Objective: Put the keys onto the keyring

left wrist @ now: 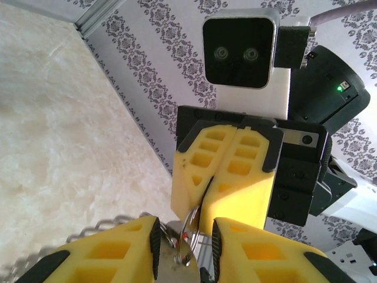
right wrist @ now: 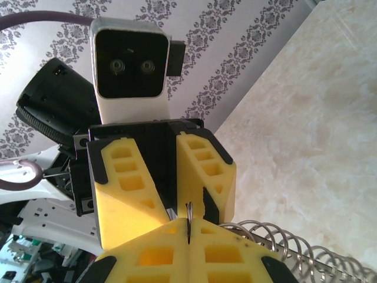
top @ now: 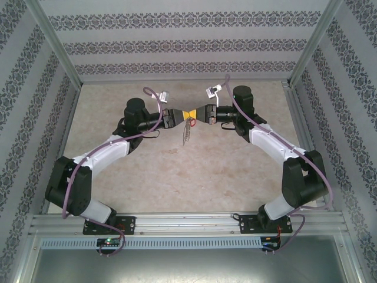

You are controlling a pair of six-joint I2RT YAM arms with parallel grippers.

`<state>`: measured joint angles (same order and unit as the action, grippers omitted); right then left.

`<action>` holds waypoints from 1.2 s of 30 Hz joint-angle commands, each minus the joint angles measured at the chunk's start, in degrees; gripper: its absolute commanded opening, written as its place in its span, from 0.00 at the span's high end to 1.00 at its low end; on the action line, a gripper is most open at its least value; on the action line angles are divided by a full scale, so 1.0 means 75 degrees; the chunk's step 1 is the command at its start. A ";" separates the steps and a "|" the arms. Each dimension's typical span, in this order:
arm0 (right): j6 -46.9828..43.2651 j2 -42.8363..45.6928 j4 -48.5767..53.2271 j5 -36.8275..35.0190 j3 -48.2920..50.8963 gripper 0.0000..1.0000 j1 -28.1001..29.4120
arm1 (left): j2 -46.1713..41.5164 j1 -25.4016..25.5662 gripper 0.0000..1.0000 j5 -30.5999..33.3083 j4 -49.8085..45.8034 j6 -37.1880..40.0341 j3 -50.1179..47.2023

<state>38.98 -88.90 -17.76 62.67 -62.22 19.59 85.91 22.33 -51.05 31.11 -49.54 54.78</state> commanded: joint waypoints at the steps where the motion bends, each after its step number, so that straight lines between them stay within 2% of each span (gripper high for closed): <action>1: -0.0170 -0.0022 -0.0172 0.0280 -0.0265 1.00 0.0060 | 0.0085 -0.0094 0.69 -0.0228 0.0733 -0.0295 0.0252; 6: -0.0194 -0.0031 -0.0163 0.0263 -0.0294 1.00 0.0050 | 0.0132 -0.0091 0.82 -0.0330 0.1138 -0.0556 0.0161; 12: -0.0197 -0.0113 -0.0169 0.0223 -0.0353 1.00 0.0049 | 0.0191 -0.0093 0.83 -0.0380 0.1680 -0.0901 0.0002; 15: -0.0170 -0.0145 -0.0198 0.0204 -0.0374 1.00 0.0057 | 0.0160 -0.0093 0.91 -0.0393 0.1734 -0.0918 -0.0029; 17: -0.0148 -0.0139 -0.0216 0.0200 -0.0372 1.00 0.0054 | 0.0146 -0.0087 1.00 -0.0384 0.1784 -0.0940 -0.0047; 18: -0.0125 -0.0114 -0.0246 0.0177 -0.0357 1.00 0.0041 | 0.0126 -0.0090 1.00 -0.0360 0.1825 -0.0964 -0.0065; 20: -0.0099 0.0004 -0.0257 0.0070 -0.0302 0.87 0.0003 | 0.0074 -0.0094 1.00 -0.0325 0.1928 -0.1001 -0.0081; 24: 0.0009 0.0489 -0.0427 -0.0235 0.0064 0.70 -0.0216 | -0.0112 -0.0088 1.00 -0.0108 0.1994 -0.1048 -0.0109; 31: -0.0146 0.1601 -0.0535 -0.0764 0.1151 0.58 -0.0429 | -0.0530 -0.0082 1.00 0.0218 0.2035 -0.1210 -0.0306; 36: -0.0309 0.1933 -0.0656 -0.1201 0.1617 0.46 -0.0241 | -0.0742 -0.0067 1.00 0.0283 0.1998 -0.1228 -0.0379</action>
<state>38.52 -75.33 -20.38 56.34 -51.72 16.95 82.28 21.67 -49.63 42.09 -57.89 52.23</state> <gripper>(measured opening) 0.525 0.067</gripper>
